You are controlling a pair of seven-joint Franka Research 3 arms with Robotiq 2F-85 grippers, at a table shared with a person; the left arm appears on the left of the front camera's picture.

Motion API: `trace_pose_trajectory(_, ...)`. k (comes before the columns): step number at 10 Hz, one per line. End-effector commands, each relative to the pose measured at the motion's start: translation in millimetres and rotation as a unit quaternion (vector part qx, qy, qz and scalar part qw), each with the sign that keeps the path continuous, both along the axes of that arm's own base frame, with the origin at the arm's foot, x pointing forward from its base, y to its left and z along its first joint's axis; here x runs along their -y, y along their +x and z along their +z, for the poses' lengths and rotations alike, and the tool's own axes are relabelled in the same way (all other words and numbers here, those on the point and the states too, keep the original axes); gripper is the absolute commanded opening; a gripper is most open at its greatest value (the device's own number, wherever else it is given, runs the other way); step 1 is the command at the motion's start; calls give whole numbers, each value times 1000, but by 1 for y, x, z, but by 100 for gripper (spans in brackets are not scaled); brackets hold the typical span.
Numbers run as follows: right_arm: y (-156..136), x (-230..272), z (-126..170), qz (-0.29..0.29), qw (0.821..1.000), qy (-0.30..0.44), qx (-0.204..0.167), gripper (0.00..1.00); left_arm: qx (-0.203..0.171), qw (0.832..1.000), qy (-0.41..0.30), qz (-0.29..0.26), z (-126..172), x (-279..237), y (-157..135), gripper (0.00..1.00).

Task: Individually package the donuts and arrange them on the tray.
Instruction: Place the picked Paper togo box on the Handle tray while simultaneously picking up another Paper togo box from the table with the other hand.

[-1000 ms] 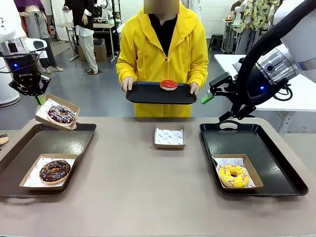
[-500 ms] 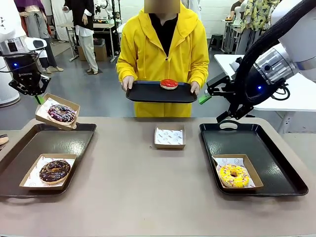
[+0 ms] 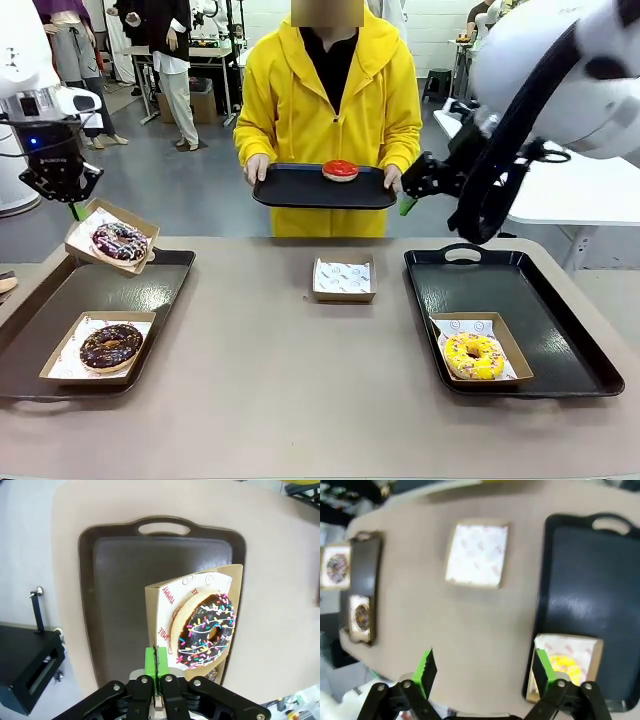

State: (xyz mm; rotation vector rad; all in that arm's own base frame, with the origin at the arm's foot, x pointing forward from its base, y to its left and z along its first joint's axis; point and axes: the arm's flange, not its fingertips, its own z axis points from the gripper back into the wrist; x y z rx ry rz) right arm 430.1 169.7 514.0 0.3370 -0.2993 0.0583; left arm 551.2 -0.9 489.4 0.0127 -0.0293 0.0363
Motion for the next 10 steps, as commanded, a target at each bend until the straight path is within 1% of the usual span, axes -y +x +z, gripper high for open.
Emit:
trace_pose_trajectory(1, 44, -33, -10, -54, 996, -65, -3, 100, 1, 999, 24, -39, -26, -1, 1, 1)
trace_pose_trajectory(2, 59, -45, -17, -61, 995, -82, 1, 100, -7, 999, 16, -47, -36, -1, 3, 1)
trace_pose_trajectory(4, 84, -63, -34, -59, 993, -106, -11, 100, -20, 998, 2, -54, -52, 1, 4, 1)
trace_pose_trajectory(6, 100, -74, -51, -51, 993, -104, -36, 100, -31, 998, -2, -60, -62, 1, 2, 1)
trace_pose_trajectory(7, 103, -77, -58, -49, 993, -101, -43, 100, -33, 998, -4, -52, -64, 1, 2, 1)
trace_pose_trajectory(8, 98, -78, -59, -32, 995, -86, -48, 100, -38, 998, -7, -39, -63, 1, 2, 1)
trace_pose_trajectory(9, 96, -68, -64, -39, 994, -99, -32, 100, -39, 998, 7, -47, -64, 3, 4, 1)
trace_pose_trajectory(10, 96, -68, -64, -39, 994, -99, -32, 100, -39, 998, 7, -47, -64, 3, 4, 1)
